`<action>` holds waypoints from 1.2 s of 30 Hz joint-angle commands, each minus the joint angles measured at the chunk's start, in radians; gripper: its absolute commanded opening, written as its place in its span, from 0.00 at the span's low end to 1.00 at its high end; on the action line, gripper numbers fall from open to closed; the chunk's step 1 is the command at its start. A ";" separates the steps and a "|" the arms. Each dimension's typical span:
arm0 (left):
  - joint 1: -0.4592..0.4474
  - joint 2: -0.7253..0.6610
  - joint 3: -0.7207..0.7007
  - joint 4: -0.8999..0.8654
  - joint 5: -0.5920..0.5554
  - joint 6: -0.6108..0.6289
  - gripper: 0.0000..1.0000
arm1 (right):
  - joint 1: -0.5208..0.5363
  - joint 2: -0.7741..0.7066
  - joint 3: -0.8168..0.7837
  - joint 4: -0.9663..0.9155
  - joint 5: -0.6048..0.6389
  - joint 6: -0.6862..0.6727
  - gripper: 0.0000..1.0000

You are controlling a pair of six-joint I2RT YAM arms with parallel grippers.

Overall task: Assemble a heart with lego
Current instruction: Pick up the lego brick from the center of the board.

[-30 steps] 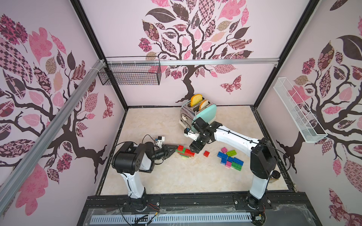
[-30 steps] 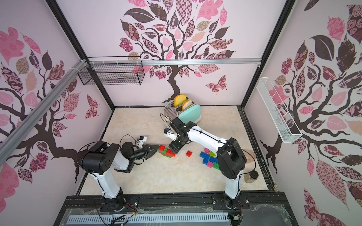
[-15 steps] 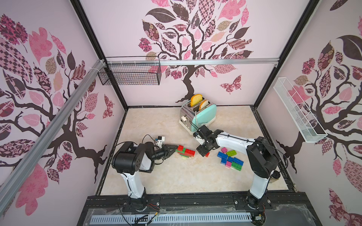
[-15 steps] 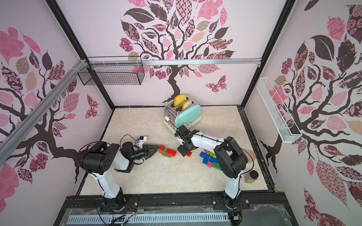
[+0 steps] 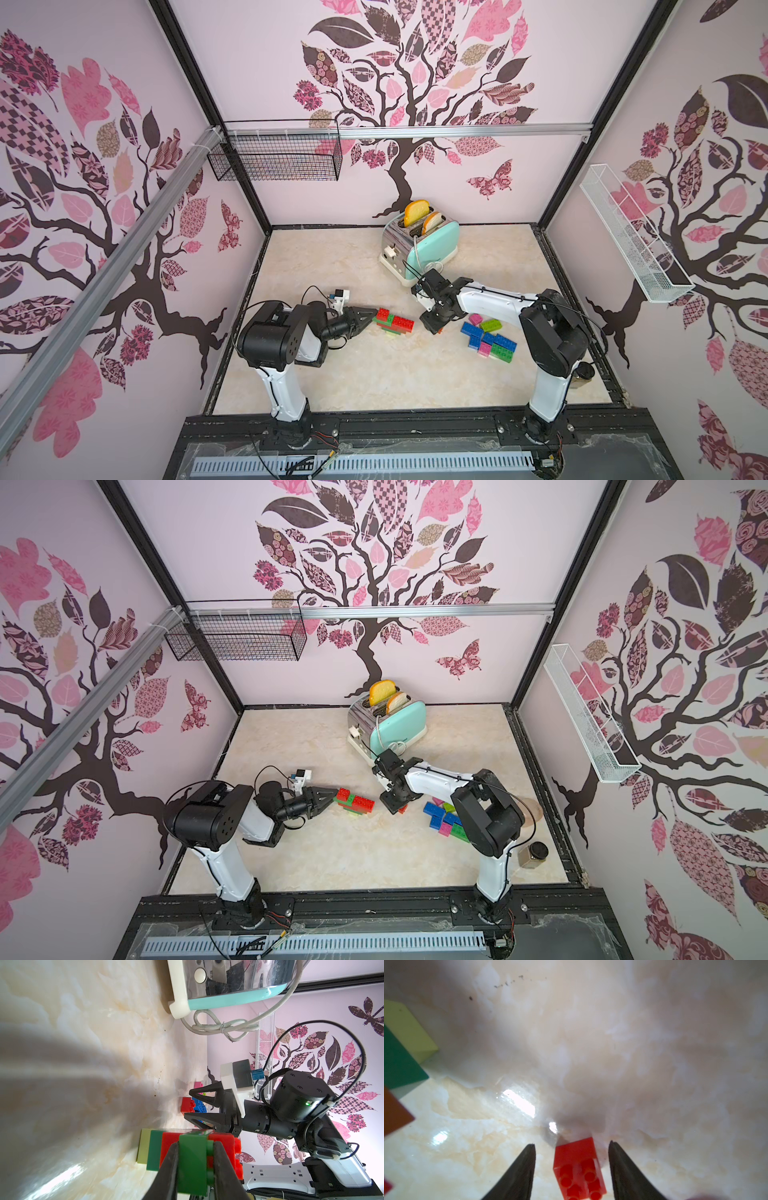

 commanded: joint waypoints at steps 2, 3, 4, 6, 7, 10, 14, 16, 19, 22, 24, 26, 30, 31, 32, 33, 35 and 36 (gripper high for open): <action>-0.005 0.018 -0.003 0.007 -0.004 0.017 0.13 | -0.003 -0.024 -0.024 -0.010 -0.010 0.013 0.52; -0.006 0.019 -0.001 0.007 -0.004 0.016 0.13 | -0.004 -0.023 -0.026 -0.016 -0.012 0.012 0.53; -0.007 0.019 -0.001 0.008 -0.003 0.016 0.13 | -0.004 -0.020 -0.026 -0.019 -0.010 0.013 0.54; -0.010 0.023 0.003 0.007 -0.004 0.015 0.13 | -0.004 -0.019 -0.035 -0.020 -0.005 0.018 0.54; -0.010 0.025 0.002 0.007 -0.004 0.015 0.13 | -0.003 -0.022 -0.040 -0.017 0.001 0.022 0.54; -0.012 0.025 0.003 0.007 -0.005 0.014 0.13 | -0.004 -0.037 -0.050 -0.012 -0.003 0.027 0.51; -0.012 0.028 0.005 0.007 -0.005 0.014 0.13 | -0.004 -0.056 -0.063 -0.004 0.000 0.033 0.56; -0.014 0.028 0.004 0.007 -0.006 0.013 0.13 | -0.003 -0.061 -0.061 -0.006 -0.001 0.033 0.55; -0.015 0.028 0.005 0.007 -0.006 0.013 0.13 | -0.004 -0.062 -0.059 -0.007 -0.002 0.031 0.55; -0.016 0.026 0.004 0.006 -0.006 0.013 0.13 | -0.004 -0.065 -0.059 -0.004 -0.001 0.031 0.52; -0.017 0.027 0.004 0.006 -0.006 0.013 0.13 | -0.004 -0.064 -0.058 -0.005 -0.005 0.029 0.50; -0.016 0.027 0.004 0.007 -0.006 0.012 0.13 | -0.004 -0.058 -0.057 -0.010 -0.005 0.028 0.48; -0.017 0.028 0.005 0.006 -0.006 0.012 0.13 | -0.004 -0.050 -0.054 -0.016 -0.002 0.025 0.39; -0.016 0.028 0.005 0.006 -0.006 0.011 0.13 | -0.003 -0.048 -0.052 -0.019 -0.002 0.023 0.35; -0.016 0.030 0.006 0.006 -0.006 0.011 0.13 | -0.003 -0.047 -0.049 -0.022 -0.004 0.022 0.32; -0.016 0.031 0.007 0.006 -0.007 0.012 0.13 | -0.004 -0.046 -0.047 -0.024 -0.005 0.020 0.31; -0.018 0.032 0.008 0.007 -0.006 0.013 0.13 | -0.003 -0.047 -0.036 -0.034 -0.003 0.018 0.28; -0.017 0.034 0.008 0.006 -0.005 0.013 0.13 | -0.003 -0.047 -0.029 -0.043 -0.002 0.016 0.26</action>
